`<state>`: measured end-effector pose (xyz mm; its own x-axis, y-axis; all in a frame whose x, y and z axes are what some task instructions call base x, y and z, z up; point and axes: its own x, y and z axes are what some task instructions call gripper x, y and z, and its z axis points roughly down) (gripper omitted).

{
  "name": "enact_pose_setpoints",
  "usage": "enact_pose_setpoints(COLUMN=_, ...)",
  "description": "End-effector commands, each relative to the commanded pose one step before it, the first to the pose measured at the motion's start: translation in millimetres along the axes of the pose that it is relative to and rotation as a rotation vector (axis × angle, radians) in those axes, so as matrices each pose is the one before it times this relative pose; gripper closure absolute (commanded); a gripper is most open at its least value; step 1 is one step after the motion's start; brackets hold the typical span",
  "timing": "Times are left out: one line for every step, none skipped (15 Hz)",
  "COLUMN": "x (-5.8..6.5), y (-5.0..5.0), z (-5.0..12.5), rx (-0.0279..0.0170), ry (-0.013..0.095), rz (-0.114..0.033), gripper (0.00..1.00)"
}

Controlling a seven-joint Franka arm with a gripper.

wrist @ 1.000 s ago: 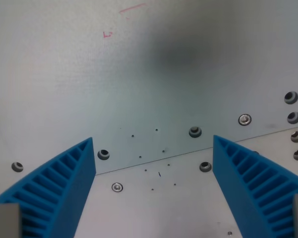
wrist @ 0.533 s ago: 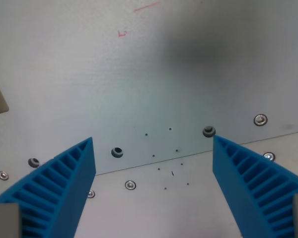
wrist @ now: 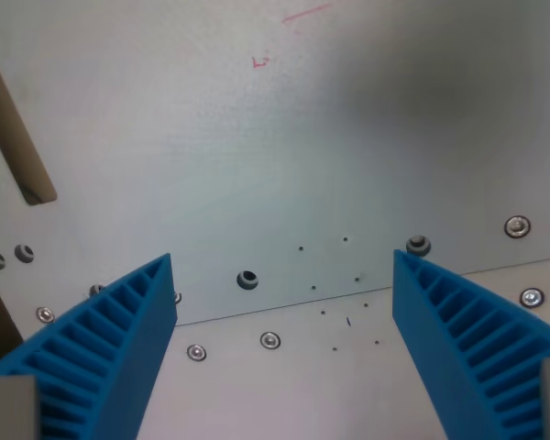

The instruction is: Rotate around gripper positive x

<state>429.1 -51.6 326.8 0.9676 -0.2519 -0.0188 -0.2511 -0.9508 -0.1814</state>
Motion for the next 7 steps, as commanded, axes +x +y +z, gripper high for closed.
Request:
enact_pose_setpoints(x=-1.67, y=4.95, z=-1.35, rx=0.21084, ry=0.0077, rz=-0.0211, gripper=0.0)
enact_pose_setpoints(x=0.0, y=0.0, z=0.0, rx=0.01167, ry=0.0, rz=0.0, gripper=0.0)
enact_pose_setpoints(x=0.0, y=0.0, z=0.0, rx=0.01167, ry=0.0, rz=0.0, gripper=0.0)
enact_pose_setpoints(x=0.0, y=0.0, z=0.0, rx=0.01167, ry=0.0, rz=0.0, gripper=0.0)
enact_pose_setpoints(x=0.0, y=0.0, z=0.0, rx=0.01167, ry=0.0, rz=0.0, gripper=0.0)
enact_pose_setpoints(x=0.0, y=0.0, z=0.0, rx=0.01167, ry=0.0, rz=0.0, gripper=0.0)
enact_pose_setpoints(x=0.0, y=0.0, z=0.0, rx=0.01167, ry=0.0, rz=0.0, gripper=0.0)
